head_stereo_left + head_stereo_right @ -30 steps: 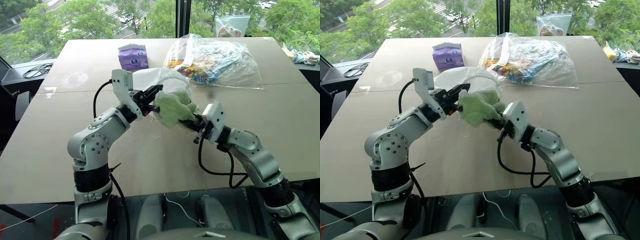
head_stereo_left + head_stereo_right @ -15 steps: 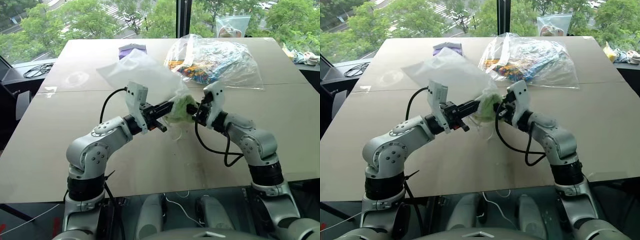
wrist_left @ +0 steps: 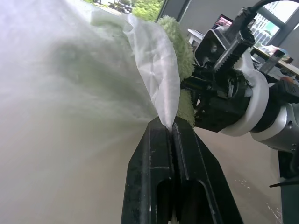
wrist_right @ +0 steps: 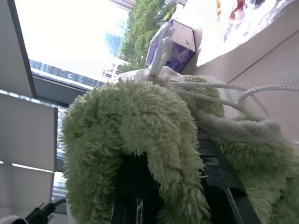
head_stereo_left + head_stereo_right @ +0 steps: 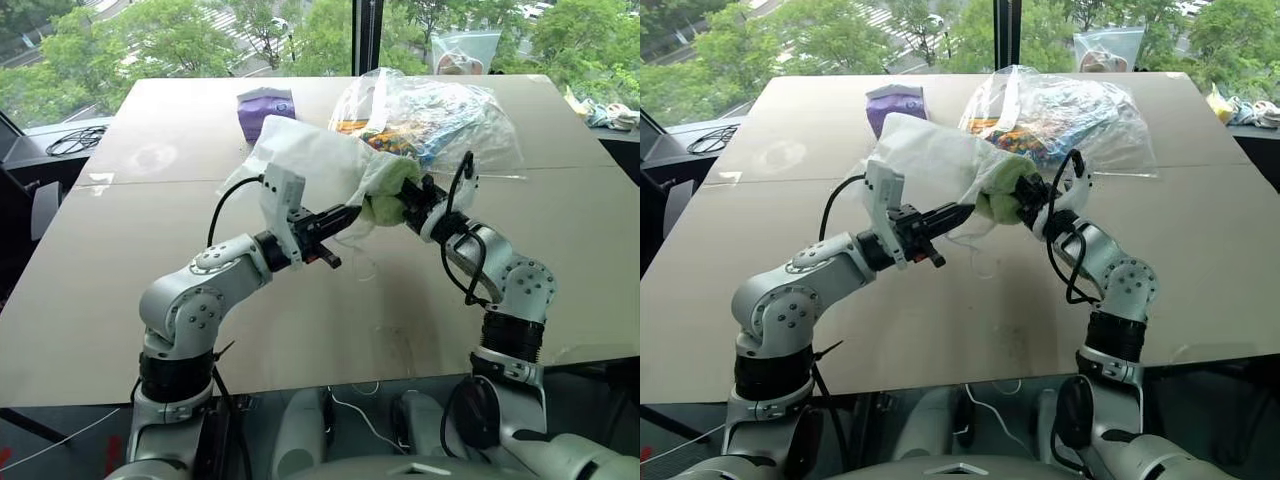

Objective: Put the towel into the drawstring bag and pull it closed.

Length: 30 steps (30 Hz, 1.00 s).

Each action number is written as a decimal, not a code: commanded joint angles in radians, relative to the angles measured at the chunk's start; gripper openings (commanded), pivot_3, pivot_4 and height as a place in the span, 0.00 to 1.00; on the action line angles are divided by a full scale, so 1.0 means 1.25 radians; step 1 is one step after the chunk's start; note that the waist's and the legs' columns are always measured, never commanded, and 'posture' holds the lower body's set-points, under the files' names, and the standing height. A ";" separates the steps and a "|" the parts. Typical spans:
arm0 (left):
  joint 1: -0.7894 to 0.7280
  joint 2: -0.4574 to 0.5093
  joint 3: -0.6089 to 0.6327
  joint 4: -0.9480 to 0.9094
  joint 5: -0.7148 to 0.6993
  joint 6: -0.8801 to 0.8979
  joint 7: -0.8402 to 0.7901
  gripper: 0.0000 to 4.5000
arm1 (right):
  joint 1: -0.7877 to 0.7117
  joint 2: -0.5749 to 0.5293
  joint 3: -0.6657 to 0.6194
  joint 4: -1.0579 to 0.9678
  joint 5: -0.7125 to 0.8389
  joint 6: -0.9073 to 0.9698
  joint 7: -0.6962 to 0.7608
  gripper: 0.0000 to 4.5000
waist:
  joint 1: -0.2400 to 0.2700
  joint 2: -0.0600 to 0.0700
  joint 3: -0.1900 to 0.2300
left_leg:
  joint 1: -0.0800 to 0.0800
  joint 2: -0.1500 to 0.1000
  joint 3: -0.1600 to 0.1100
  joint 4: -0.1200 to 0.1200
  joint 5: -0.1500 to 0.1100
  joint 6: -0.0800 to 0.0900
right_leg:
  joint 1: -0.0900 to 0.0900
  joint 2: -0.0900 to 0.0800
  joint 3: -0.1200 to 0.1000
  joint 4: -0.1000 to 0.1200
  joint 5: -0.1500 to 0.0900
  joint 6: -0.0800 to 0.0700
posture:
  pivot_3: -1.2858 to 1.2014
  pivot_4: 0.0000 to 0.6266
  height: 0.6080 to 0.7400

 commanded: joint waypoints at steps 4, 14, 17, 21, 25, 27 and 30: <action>-0.040 0.000 -0.013 0.009 0.010 -0.036 -0.033 0.00 | -0.059 -0.001 0.103 -0.032 0.131 -0.032 -0.051 0.01 | -0.012 0.000 0.000 | 0.000 0.000 -0.001 0.000 0.000 0.000 | 0.000 0.001 0.000 0.000 0.000 0.000 | 0.52 0.24 1.00; -0.069 0.052 0.075 -0.001 -0.075 -0.013 -0.070 0.00 | 0.032 -0.482 0.661 -0.104 -0.805 -0.568 0.584 0.01 | -0.014 0.000 0.001 | -0.001 0.000 -0.001 0.000 0.000 0.000 | -0.001 0.001 0.000 -0.002 0.000 0.000 | 0.52 0.24 1.00; -0.071 0.060 0.079 -0.004 -0.101 -0.005 -0.078 0.00 | 0.032 -0.494 0.706 -0.042 -0.964 -0.736 0.625 0.01 | -0.013 0.000 0.001 | -0.001 0.000 -0.001 0.000 0.000 0.000 | -0.001 0.002 0.001 -0.001 0.000 0.000 | 0.52 0.24 1.00; -0.065 0.072 0.063 -0.003 -0.101 -0.001 -0.080 0.00 | 0.000 -0.476 0.710 0.021 -1.134 -0.916 0.590 0.01 | -0.010 -0.001 0.001 | 0.000 0.000 -0.001 0.001 0.000 0.000 | -0.001 0.002 0.001 -0.001 0.000 0.000 | 0.52 0.24 1.00; -0.047 0.073 0.033 -0.004 -0.081 -0.011 -0.084 0.00 | -0.040 -0.499 0.739 0.091 -1.355 -1.094 0.520 0.01 | -0.010 -0.001 0.001 | 0.000 0.000 0.000 0.001 0.003 -0.004 | -0.001 0.002 0.001 -0.001 0.000 0.000 | 0.52 0.24 1.00; -0.037 0.077 0.020 -0.004 -0.072 -0.016 -0.088 0.00 | -0.043 -0.494 0.735 0.119 -1.407 -1.145 0.495 0.01 | -0.008 -0.001 0.001 | 0.000 0.000 0.000 0.001 0.003 -0.005 | -0.001 0.002 0.001 -0.001 0.000 0.000 | 0.52 0.24 1.00; -0.028 0.075 0.008 -0.008 -0.069 -0.018 -0.094 0.00 | -0.036 -0.477 0.731 0.128 -1.417 -1.187 0.509 0.01 | -0.005 -0.001 0.001 | 0.000 0.000 0.000 0.000 0.003 -0.006 | -0.001 0.001 0.001 -0.001 0.000 0.000 | 0.52 0.24 1.00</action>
